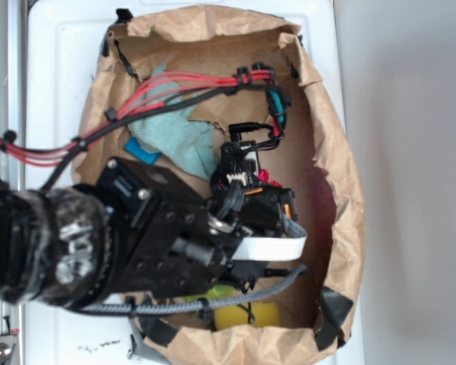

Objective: Grab the red paper.

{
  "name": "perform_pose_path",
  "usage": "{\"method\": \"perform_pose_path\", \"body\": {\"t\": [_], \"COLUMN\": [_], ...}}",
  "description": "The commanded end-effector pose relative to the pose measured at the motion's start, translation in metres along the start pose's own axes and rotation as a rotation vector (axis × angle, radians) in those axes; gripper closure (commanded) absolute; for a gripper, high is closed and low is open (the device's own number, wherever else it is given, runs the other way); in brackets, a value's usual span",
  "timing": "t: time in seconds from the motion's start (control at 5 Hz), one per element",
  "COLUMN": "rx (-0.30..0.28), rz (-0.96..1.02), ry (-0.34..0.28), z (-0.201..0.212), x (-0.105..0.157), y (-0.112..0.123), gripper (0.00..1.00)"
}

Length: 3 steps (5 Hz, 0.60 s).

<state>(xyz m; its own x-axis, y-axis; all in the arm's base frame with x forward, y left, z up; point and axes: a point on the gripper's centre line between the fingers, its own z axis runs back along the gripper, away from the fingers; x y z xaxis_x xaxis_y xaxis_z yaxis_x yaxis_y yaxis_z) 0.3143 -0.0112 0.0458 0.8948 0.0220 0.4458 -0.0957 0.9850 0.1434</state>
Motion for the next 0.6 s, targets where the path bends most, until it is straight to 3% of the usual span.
{"method": "perform_pose_path", "body": {"t": [0.0,0.4], "rx": [-0.009,-0.032], "rz": [-0.004,0.014], "ry": [-0.081,-0.075], "z": [0.012,0.022], "x": [0.012,0.015], "y": [-0.004,-0.001], "gripper": [1.0,1.0]}}
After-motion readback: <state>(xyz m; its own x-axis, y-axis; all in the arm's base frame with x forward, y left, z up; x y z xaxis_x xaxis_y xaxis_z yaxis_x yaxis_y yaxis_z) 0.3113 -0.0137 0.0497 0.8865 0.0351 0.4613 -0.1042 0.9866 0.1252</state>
